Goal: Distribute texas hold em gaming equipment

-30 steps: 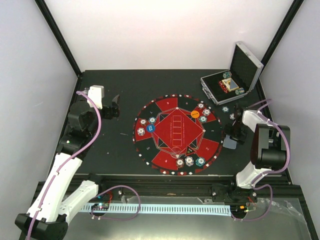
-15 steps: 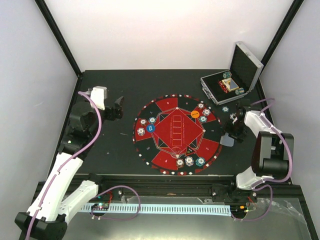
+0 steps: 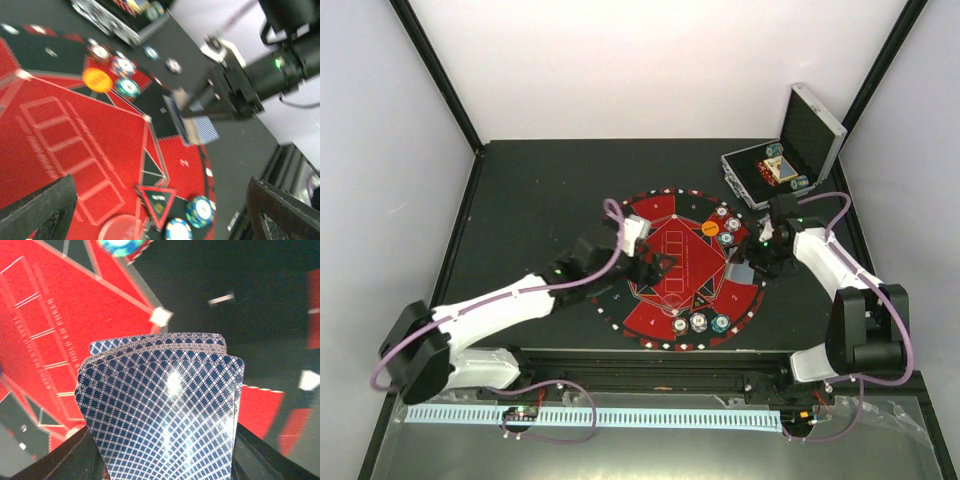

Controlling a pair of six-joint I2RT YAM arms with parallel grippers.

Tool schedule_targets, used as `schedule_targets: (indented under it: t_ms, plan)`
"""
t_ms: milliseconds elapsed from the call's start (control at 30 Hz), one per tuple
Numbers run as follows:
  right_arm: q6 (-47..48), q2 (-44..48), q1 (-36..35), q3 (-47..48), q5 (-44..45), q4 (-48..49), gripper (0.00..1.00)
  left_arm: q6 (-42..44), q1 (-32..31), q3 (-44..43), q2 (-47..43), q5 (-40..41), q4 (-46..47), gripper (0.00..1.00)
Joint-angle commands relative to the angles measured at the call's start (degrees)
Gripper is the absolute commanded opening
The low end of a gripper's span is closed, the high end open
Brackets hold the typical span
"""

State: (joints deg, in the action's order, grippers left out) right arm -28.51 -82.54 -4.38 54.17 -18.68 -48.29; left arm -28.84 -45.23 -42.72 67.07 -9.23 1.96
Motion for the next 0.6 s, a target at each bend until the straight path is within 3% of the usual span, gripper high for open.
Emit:
schedule_targets:
  t_ms: [0, 133, 400, 567]
  plan:
    - [-6.49, 2.24, -4.44, -0.34, -6.27, 5.34, 0.49, -3.93, -5.56, -3.86, 7.61, -2.38, 9.71, 0.94]
    - [-9.43, 3.19, -8.02, -0.47, -8.21, 7.46, 0.49, -6.26, -6.28, -4.72, 15.23, -8.73, 14.49, 0.94]
    - [-12.39, 4.49, -11.76, 0.71, -10.64, 9.97, 0.50, -8.76, -6.88, -8.04, 24.08, -13.85, 17.64, 0.96]
    - [-13.40, 5.00, -12.87, 1.34, -11.46, 10.35, 0.50, -10.38, -6.82, -9.49, 27.25, -12.23, 17.52, 0.92]
